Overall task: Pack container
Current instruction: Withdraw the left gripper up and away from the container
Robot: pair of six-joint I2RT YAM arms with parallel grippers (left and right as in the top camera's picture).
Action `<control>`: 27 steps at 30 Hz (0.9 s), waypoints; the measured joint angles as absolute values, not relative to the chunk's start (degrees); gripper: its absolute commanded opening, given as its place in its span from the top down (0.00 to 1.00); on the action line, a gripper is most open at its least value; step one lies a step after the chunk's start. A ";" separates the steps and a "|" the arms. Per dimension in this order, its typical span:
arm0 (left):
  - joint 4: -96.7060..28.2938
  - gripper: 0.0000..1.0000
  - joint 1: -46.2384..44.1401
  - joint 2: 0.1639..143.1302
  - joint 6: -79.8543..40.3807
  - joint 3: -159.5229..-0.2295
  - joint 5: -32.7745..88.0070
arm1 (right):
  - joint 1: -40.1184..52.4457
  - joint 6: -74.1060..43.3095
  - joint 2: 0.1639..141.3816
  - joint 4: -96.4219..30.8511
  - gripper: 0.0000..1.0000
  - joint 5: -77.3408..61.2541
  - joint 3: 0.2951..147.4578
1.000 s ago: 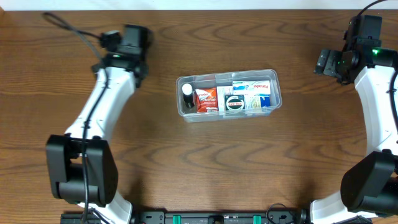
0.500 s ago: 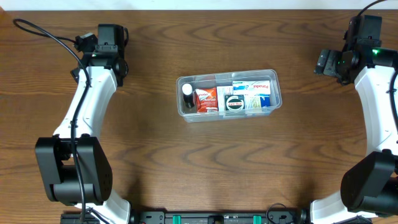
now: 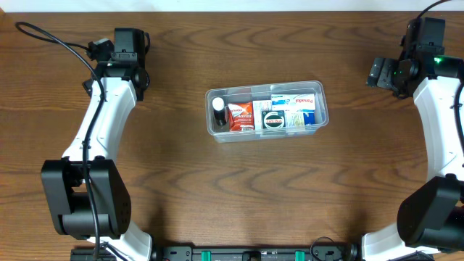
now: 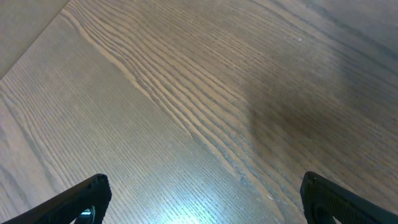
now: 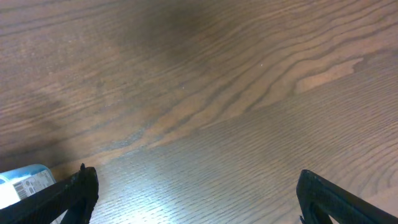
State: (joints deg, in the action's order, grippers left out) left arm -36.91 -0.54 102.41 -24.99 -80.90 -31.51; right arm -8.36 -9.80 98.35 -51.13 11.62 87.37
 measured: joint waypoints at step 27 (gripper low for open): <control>-36.49 0.02 -0.54 102.41 -24.99 -80.90 -31.48 | -8.34 -10.02 98.35 -45.10 0.01 0.86 87.37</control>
State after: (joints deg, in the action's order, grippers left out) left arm -36.49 -0.54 102.41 -24.99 -80.90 -31.48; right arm -8.34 -10.02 98.35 -45.10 0.86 87.37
